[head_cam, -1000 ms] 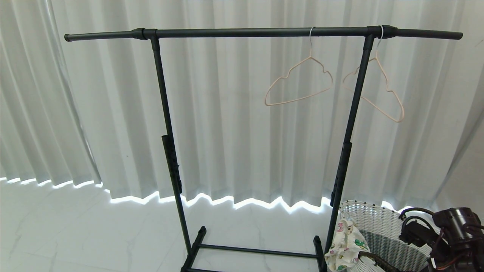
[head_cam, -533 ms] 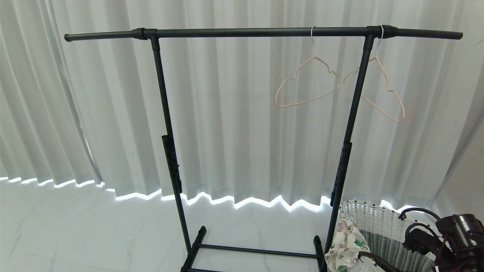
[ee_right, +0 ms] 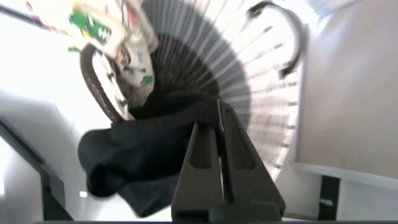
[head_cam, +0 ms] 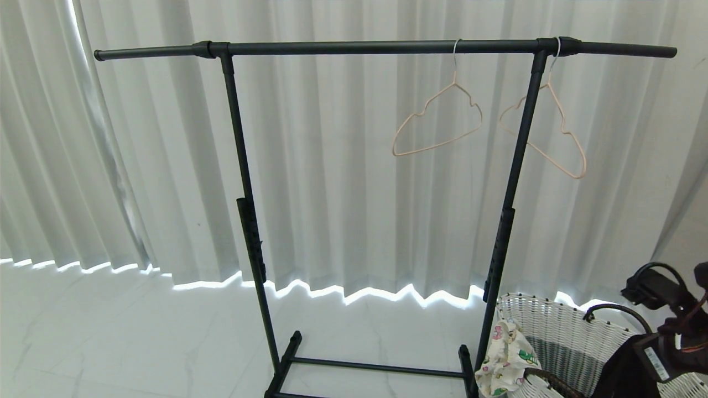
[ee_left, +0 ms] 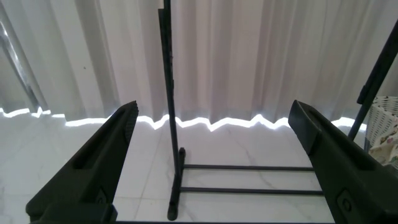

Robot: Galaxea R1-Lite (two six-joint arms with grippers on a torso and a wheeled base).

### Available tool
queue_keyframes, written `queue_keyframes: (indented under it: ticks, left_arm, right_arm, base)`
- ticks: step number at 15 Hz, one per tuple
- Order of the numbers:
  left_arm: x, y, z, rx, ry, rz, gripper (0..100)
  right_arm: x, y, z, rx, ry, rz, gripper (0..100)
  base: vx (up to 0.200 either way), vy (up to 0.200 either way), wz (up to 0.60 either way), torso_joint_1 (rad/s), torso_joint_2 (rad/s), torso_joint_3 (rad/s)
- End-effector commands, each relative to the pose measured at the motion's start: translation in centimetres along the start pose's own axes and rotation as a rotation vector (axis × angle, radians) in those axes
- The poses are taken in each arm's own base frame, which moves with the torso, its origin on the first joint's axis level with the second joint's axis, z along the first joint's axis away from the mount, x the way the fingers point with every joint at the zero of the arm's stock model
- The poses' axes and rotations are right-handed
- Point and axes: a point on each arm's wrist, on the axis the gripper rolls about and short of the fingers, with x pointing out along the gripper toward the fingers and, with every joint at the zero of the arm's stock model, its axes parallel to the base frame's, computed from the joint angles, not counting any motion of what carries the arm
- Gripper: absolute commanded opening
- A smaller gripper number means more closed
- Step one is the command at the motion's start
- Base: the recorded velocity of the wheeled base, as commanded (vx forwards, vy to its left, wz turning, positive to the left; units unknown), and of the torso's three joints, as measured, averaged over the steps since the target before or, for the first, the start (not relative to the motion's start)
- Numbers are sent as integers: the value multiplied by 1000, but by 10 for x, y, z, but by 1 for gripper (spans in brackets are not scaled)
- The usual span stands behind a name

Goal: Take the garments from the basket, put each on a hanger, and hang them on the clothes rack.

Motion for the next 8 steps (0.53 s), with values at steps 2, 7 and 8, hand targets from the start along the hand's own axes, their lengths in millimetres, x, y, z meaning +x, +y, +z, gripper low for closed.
queue_keyframes:
  ticks: [2,7,8]
  left_arm:
    - [0,0,0,-2,-1,0,100]
    - [0,0,0,3,1,0,100]
    - [0,0,0,4,1,0,100]
  right_arm:
    - [-97,-12,30,-19,-201,-33,0]
    - [-134,-3,42,-96,-300,27,0]
    - [-135,-3,42,-102,-306,28,0]
  base:
    - [0,0,0,0,0,0]
    - [0,0,0,0,0,0]
    - [-200,0,0,2,2,2]
